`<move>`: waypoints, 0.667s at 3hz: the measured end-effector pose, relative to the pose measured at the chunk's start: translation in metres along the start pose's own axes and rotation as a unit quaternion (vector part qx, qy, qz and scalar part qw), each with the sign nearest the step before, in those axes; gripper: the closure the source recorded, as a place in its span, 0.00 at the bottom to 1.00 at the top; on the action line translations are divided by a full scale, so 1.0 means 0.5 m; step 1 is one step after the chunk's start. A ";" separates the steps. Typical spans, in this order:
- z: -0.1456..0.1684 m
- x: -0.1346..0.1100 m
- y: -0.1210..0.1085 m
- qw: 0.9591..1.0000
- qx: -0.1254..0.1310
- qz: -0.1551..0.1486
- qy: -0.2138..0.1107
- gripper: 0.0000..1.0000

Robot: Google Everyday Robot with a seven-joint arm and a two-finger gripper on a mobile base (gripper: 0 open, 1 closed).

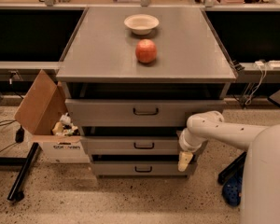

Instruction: Open middle drawer

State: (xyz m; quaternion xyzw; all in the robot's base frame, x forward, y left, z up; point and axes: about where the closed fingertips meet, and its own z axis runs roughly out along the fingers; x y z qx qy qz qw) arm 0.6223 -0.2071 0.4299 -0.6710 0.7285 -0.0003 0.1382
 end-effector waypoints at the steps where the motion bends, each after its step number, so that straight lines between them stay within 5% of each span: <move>1: 0.032 0.006 -0.010 1.000 -0.012 0.002 -0.009 0.00; 2: 0.045 0.003 0.013 0.999 -0.027 -0.003 -0.017 0.16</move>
Offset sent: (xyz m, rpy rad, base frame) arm -0.0196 0.0077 -0.0316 0.0508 0.0883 0.0493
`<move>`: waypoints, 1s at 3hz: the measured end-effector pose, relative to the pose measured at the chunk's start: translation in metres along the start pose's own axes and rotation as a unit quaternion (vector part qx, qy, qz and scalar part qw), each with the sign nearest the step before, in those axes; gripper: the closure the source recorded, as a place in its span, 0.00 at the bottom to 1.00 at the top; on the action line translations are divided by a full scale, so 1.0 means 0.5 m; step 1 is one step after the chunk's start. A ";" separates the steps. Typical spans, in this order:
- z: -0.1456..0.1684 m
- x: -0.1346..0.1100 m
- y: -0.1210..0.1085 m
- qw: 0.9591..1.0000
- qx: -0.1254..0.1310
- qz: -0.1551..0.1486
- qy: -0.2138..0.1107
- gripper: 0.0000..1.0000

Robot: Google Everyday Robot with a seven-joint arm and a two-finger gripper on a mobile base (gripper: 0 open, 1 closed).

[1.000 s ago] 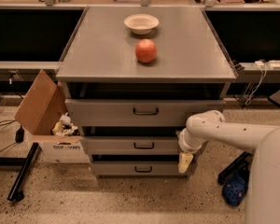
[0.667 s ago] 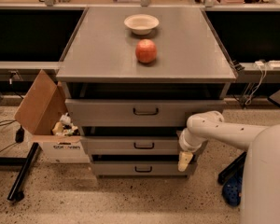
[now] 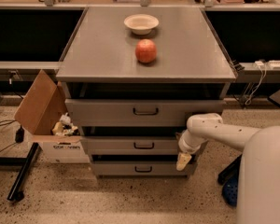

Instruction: Open middle drawer

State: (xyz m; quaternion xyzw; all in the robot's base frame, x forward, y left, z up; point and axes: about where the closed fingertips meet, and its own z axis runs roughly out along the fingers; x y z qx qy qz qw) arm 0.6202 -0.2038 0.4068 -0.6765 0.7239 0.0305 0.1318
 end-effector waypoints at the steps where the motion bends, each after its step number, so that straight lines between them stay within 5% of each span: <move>1: -0.017 -0.009 0.034 1.000 -0.004 -0.006 -0.004 0.40; 3: -0.040 -0.015 0.024 1.000 -0.004 -0.006 -0.004 0.86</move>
Offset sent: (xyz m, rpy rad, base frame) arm -0.0511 0.0118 0.0413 0.0019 -0.0039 0.0178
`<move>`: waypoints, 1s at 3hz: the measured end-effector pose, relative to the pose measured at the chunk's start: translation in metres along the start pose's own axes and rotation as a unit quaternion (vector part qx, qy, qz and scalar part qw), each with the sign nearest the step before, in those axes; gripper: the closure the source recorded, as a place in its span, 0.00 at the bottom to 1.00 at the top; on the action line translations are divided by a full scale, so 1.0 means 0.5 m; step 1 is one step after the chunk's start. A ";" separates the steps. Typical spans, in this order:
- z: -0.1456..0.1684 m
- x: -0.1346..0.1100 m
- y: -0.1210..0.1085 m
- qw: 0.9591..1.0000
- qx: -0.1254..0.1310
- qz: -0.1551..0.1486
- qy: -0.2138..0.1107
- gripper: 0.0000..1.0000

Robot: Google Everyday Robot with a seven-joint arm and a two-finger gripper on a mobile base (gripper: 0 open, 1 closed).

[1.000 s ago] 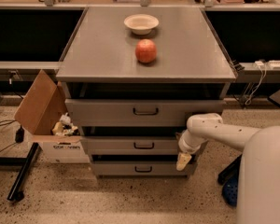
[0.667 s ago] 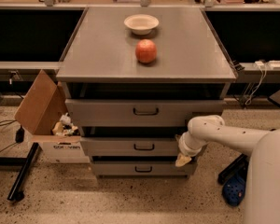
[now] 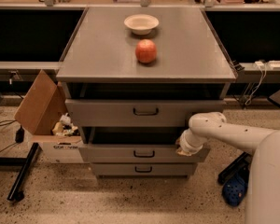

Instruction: Open middle drawer

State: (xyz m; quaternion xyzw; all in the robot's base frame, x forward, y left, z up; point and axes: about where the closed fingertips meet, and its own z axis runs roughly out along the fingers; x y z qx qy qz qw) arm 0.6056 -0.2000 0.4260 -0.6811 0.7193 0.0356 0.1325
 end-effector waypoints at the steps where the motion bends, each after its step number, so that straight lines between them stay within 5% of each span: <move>1: -0.015 -0.004 -0.002 1.000 0.000 0.000 0.000 1.00; 3: -0.017 -0.004 -0.003 1.000 0.000 0.000 0.000 0.58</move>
Offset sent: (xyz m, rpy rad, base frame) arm -0.0361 0.0415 0.0365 -0.0381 0.0345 -0.0718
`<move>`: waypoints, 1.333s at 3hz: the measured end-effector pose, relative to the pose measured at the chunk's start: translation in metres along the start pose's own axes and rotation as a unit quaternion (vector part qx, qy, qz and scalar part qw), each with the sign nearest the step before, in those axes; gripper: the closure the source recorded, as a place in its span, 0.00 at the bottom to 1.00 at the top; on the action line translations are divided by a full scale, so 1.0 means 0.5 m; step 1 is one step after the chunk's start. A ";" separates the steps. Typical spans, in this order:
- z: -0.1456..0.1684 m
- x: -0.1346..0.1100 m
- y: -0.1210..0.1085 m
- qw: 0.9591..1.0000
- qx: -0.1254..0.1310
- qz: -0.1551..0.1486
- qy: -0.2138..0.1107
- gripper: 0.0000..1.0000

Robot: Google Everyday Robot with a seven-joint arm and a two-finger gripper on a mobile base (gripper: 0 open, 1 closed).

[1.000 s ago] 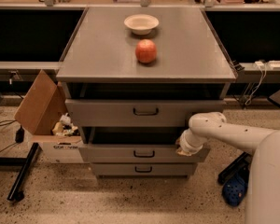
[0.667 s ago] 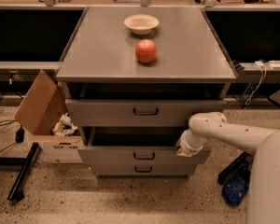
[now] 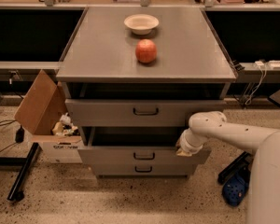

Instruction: Open middle drawer

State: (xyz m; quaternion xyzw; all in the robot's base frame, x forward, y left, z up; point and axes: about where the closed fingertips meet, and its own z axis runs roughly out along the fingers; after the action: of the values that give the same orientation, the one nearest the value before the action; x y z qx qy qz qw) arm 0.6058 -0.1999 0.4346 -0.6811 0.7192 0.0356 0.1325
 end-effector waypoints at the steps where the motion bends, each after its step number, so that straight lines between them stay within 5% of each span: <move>1: 0.000 0.000 0.000 1.000 0.000 0.000 0.000 0.35; 2: 0.000 0.000 0.000 1.000 0.000 0.000 0.000 0.11; 3: 0.000 0.000 0.000 1.000 0.000 0.000 0.000 0.00; 4: 0.011 -0.004 0.019 1.000 -0.015 -0.009 -0.009 0.00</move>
Offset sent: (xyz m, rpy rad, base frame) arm 0.0000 0.0000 0.0000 0.0000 0.0000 0.0000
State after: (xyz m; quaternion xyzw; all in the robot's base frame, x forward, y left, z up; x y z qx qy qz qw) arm 0.5975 -0.1963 0.4285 -0.6893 0.7111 0.0517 0.1288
